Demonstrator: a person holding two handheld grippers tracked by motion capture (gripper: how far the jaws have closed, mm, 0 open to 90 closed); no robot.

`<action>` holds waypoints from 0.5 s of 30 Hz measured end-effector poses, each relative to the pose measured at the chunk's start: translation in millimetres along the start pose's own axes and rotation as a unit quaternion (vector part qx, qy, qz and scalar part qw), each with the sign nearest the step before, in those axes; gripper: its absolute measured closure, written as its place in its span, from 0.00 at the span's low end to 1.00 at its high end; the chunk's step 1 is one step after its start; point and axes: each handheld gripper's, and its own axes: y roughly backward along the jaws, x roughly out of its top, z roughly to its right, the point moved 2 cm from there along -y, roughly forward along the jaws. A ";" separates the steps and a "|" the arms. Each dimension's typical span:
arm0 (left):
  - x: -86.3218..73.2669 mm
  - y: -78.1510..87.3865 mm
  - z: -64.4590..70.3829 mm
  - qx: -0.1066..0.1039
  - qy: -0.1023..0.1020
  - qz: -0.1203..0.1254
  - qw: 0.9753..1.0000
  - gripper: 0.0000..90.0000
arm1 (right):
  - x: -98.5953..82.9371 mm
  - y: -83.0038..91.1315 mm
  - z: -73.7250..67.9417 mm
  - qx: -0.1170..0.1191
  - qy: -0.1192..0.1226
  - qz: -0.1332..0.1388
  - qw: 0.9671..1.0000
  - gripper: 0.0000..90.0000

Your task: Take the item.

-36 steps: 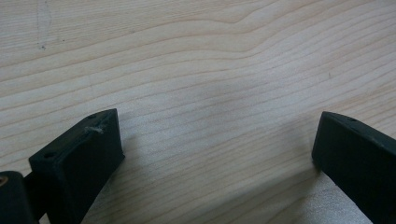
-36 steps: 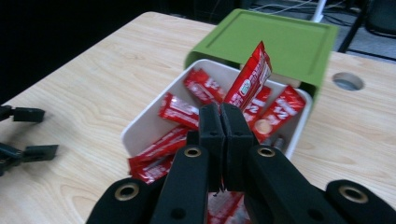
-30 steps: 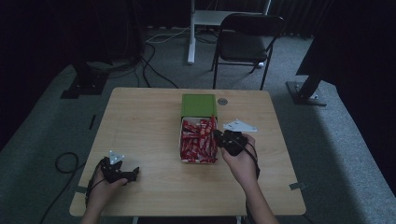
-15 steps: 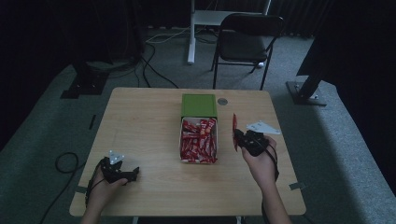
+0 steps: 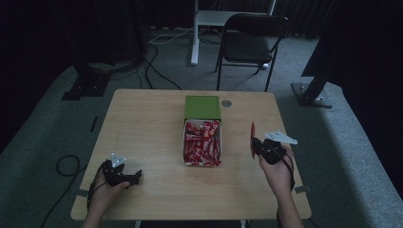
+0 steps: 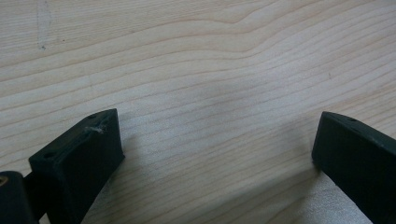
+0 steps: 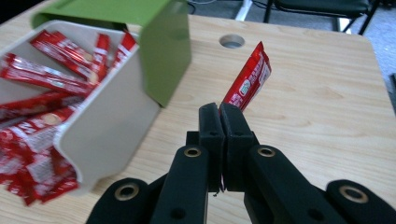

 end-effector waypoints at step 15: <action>0.0 0.0 0.0 0.000 0.000 0.000 1.000 0.03 | -32.8 -10.8 27.9 -0.023 -0.019 -0.017 0.999 0.98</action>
